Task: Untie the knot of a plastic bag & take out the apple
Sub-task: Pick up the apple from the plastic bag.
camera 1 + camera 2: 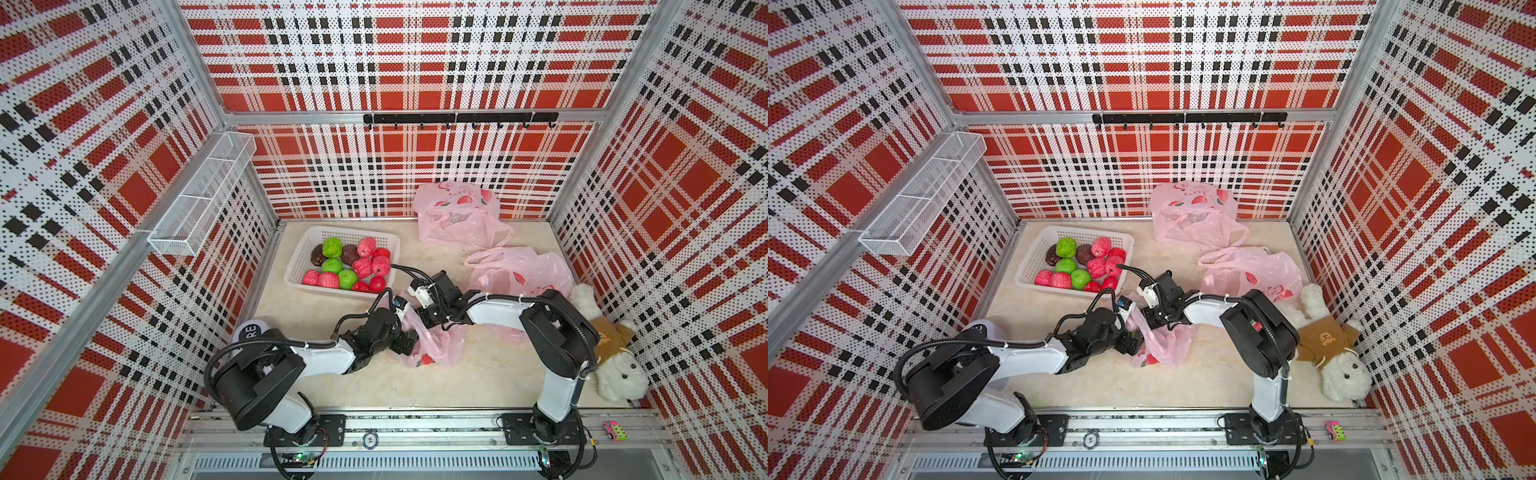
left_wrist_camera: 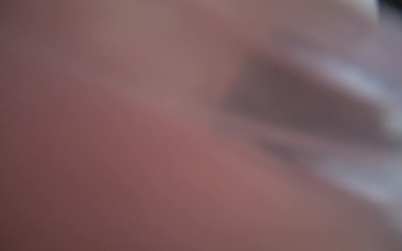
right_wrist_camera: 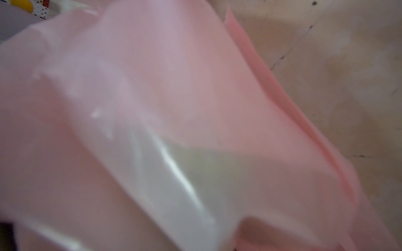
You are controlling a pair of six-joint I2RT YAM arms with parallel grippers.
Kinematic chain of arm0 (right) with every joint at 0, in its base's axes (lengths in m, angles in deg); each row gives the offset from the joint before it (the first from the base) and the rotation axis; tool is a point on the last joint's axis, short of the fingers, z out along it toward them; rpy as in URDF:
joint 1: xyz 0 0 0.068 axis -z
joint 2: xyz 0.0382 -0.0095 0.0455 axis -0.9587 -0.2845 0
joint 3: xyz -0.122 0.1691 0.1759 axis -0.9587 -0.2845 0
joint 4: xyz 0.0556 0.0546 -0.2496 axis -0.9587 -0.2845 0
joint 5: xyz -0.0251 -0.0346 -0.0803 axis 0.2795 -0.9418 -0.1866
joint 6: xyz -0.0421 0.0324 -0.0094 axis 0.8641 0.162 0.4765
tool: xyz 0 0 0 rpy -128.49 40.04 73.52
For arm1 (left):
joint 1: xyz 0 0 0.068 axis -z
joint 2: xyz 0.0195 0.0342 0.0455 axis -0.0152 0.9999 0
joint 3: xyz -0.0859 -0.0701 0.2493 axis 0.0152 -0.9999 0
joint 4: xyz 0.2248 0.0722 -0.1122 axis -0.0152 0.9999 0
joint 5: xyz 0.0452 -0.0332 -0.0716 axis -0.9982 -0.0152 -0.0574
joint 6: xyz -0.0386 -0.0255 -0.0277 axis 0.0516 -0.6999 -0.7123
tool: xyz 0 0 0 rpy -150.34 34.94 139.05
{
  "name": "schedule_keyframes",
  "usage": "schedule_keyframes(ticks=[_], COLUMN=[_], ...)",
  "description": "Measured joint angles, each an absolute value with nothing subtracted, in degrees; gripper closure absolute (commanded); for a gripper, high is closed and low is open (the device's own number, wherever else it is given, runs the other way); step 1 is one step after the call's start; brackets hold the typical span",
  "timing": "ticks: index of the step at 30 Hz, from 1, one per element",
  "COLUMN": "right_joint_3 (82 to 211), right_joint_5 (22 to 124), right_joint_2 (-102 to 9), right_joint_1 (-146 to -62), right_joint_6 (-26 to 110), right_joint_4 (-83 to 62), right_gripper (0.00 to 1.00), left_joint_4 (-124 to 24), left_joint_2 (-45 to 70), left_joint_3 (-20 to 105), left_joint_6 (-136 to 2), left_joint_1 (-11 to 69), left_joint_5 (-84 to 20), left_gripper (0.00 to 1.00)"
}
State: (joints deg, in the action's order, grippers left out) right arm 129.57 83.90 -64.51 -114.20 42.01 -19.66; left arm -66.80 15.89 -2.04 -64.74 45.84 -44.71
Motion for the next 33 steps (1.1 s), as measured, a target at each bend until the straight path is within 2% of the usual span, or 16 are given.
schedule_keyframes(ticks=[9,21,33], right_joint_3=[128.3,126.4,125.4], right_joint_5=[84.0,77.1,71.2], right_joint_2=[-62.9,-56.4,-52.1], right_joint_1=[-112.5,-108.5,-108.4], right_joint_6=[43.3,43.7,43.2], right_joint_4=[-19.7,-20.4,-21.5], right_gripper=[1.0,1.0,1.0], left_joint_4=[-68.9,-58.6,-44.9], left_joint_2=[17.9,-3.5,-16.7], left_joint_3=[-0.8,-5.6,-7.0], left_joint_6=[-63.7,-61.2,-60.1], left_joint_1=[45.1,44.4,43.6], left_joint_5=[-41.9,-42.9,-43.5], left_gripper=[0.32,0.31,0.31])
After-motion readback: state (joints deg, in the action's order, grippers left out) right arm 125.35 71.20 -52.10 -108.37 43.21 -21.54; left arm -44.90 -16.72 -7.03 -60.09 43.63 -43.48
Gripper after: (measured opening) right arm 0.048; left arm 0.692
